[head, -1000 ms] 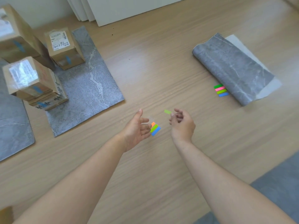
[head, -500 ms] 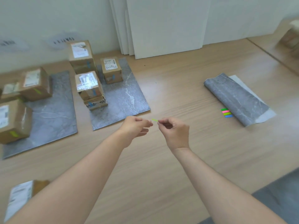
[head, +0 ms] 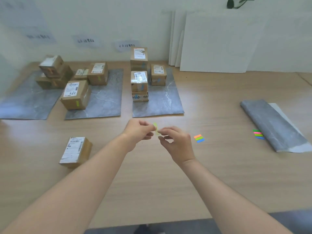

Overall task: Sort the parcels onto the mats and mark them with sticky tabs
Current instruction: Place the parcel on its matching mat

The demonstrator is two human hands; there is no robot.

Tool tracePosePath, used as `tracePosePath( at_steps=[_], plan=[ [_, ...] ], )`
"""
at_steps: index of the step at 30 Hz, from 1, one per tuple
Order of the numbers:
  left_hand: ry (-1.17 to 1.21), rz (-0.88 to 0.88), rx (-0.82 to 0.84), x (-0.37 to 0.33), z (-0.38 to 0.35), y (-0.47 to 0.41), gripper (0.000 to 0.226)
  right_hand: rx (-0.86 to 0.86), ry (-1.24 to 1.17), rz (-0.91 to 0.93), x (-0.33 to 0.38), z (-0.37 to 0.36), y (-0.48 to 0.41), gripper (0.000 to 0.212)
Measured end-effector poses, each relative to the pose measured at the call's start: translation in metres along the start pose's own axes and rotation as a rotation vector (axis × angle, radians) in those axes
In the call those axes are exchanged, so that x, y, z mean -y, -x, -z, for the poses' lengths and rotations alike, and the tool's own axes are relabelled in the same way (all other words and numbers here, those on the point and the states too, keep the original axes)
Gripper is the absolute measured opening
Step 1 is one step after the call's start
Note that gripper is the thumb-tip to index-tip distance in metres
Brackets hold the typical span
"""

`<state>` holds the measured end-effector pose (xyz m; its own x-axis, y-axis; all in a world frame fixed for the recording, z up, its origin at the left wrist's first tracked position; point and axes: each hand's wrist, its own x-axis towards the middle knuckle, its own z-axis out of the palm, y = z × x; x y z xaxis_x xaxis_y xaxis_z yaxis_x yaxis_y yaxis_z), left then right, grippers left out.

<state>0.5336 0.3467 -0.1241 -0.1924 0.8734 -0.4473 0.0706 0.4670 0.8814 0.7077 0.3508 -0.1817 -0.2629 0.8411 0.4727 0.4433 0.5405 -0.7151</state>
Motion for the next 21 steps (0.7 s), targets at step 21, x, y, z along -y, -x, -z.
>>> tracePosePath(
  at_steps=[21],
  plan=[
    [-0.019, 0.144, -0.269, 0.176, 0.255, 0.079, 0.007, 0.245, -0.072, -0.261, 0.124, -0.212, 0.053, 0.035]
  ],
)
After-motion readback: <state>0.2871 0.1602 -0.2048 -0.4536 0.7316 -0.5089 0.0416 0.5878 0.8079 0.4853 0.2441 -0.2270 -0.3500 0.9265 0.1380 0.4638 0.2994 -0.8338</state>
